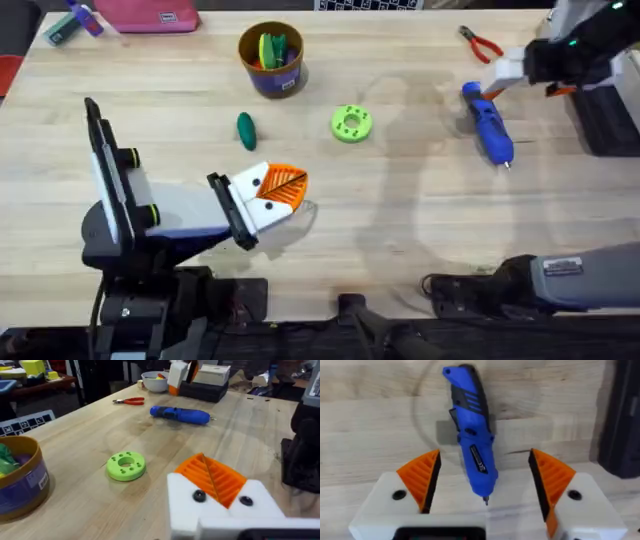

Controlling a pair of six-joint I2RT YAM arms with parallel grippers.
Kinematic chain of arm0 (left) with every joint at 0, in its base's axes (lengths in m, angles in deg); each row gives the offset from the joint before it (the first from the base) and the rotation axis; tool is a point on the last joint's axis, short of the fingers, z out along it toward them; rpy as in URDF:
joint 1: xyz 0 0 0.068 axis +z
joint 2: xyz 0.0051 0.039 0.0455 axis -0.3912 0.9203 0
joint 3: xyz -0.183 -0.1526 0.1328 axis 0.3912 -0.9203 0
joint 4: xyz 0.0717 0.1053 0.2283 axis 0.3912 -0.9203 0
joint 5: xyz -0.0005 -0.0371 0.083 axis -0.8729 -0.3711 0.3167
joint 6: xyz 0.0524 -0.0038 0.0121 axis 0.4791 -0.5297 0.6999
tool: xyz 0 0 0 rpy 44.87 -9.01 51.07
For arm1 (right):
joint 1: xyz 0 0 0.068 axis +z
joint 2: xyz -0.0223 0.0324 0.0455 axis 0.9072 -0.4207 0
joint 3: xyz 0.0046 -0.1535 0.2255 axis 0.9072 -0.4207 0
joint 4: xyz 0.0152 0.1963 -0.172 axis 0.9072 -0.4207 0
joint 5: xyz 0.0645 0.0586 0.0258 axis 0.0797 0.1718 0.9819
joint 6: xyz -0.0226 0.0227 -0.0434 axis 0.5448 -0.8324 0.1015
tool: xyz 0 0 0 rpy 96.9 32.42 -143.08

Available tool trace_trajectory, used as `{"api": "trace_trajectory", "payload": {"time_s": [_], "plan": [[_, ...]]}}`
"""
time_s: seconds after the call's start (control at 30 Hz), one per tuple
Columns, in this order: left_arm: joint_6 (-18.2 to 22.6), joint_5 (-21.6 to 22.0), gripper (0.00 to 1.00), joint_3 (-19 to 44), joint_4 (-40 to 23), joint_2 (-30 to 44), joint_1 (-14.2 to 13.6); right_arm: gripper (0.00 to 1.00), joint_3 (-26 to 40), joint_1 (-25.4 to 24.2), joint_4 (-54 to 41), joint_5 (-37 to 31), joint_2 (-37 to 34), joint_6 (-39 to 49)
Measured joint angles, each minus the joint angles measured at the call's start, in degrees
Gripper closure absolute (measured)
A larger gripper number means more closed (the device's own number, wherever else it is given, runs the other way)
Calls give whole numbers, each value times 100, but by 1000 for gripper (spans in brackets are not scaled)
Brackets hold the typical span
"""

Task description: Pick up the gripper from the table and insert it into the empty holder that is missing its gripper. Then pick up a screw, insert it into the mounting hole, and use the screwdriver to tighten it. Finally, clean up the table by picking up the vegetable and placing it into the bucket.

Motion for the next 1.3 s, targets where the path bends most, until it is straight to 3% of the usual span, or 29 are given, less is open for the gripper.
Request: {"api": "trace_trajectory", "payload": {"time_s": [0.27, 0.67, 0.73, 0.87, 1.0, 1.07, 1.3], "plan": [[-1, 0, 992, 0, 0, 1, 0, 7, 0, 7, 531, 4, -954, 551], [-1, 0, 992, 0, 0, 0, 0, 21, 7, 7, 876, 30, -1730, 949], [-1, 0, 992, 0, 0, -1, 0, 125, 13, 18, 872, 39, -1737, 1000], [0, 0, 992, 0, 0, 0, 0, 445, 15, 36, 877, 93, -1768, 1056], [-1, 0, 992, 0, 0, 0, 0, 940, 15, 42, 988, 13, -1804, 1174], [-1, 0, 992, 0, 0, 1, 0, 982, 17, 37, 1007, 2, -1815, 1179], [1, 0, 992, 0, 0, 1, 0, 977, 17, 37, 1014, -17, -1815, 1232]]}}
